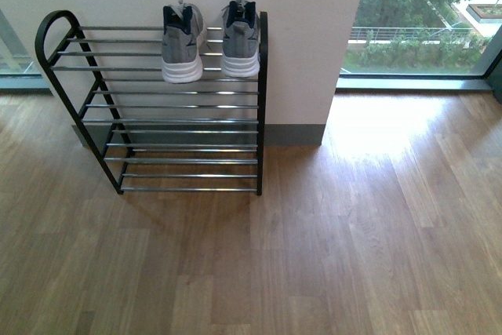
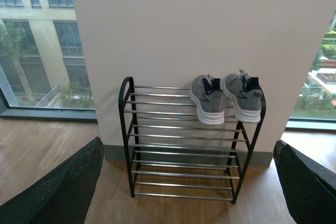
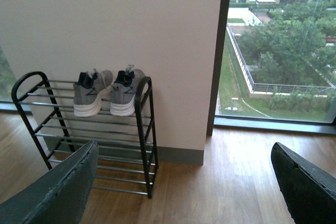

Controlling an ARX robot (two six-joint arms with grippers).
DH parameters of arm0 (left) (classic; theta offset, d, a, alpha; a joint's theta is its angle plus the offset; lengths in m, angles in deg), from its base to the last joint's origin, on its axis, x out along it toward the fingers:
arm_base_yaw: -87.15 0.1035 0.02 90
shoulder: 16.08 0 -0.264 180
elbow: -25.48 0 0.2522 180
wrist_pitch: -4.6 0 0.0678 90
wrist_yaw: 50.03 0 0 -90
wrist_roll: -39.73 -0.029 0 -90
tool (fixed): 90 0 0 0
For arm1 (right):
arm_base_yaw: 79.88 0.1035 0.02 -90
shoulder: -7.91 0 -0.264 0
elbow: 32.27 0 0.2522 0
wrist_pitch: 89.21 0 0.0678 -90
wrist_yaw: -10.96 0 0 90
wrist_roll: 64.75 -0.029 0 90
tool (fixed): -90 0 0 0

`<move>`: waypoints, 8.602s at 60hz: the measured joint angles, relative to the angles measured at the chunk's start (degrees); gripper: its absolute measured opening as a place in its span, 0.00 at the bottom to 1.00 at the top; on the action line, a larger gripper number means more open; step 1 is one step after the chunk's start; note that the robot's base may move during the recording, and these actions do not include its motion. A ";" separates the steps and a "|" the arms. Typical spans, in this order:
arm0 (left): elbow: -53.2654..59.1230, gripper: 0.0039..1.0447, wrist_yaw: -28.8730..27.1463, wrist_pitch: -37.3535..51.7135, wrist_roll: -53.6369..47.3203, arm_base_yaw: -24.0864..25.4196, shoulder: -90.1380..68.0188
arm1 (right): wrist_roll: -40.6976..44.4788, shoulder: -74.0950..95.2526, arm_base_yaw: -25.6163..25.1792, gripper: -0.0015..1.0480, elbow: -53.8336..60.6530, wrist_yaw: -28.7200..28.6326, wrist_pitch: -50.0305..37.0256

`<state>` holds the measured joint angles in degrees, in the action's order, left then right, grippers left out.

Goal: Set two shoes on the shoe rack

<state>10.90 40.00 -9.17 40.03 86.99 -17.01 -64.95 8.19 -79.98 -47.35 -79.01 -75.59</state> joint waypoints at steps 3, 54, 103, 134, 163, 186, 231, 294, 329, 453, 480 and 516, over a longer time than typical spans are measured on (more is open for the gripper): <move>0.00 0.91 0.00 0.00 0.00 0.00 0.00 | 0.00 0.00 0.00 0.91 0.00 -0.02 0.00; 0.00 0.91 -0.02 0.00 0.00 0.00 0.00 | 0.00 0.00 0.00 0.91 0.00 -0.02 0.00; 0.00 0.91 0.00 0.00 -0.02 0.02 0.00 | 0.00 -0.02 0.02 0.91 0.02 0.00 0.07; 0.00 0.91 -0.02 0.00 -0.02 0.02 0.00 | 0.00 0.00 0.02 0.91 0.02 -0.07 0.09; 0.00 0.91 -0.26 -0.02 0.00 0.02 0.00 | 0.04 0.00 0.02 0.91 0.02 -0.31 0.15; 0.02 0.91 -0.39 0.00 -0.07 0.02 0.00 | 0.04 -0.04 0.09 0.91 0.09 -0.42 0.17; 0.00 0.91 -0.02 0.00 -0.07 0.02 0.00 | 0.04 -0.07 0.09 0.91 0.09 -0.02 0.20; 0.00 0.91 -0.02 0.00 -0.07 0.02 0.00 | 0.04 -0.11 0.09 0.91 0.09 0.00 0.20; 0.00 0.91 -0.04 0.00 -0.07 0.02 0.00 | 0.04 -0.09 0.09 0.91 0.09 -0.02 0.17; 0.00 0.91 -0.02 0.00 -0.07 0.02 0.00 | 5.09 169.63 0.35 0.77 -54.49 -11.39 -52.85; 0.00 0.91 -0.02 0.00 -0.07 0.02 0.00 | -0.24 169.63 0.42 0.10 -53.27 -8.35 -57.33; 0.00 0.91 -0.04 0.00 -0.07 0.02 0.00 | -4.63 117.52 -12.66 0.02 -22.36 -5.88 -54.58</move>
<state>10.90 39.96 -9.17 39.96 87.01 -17.01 -69.59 125.71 -92.64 -69.71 -84.89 -130.17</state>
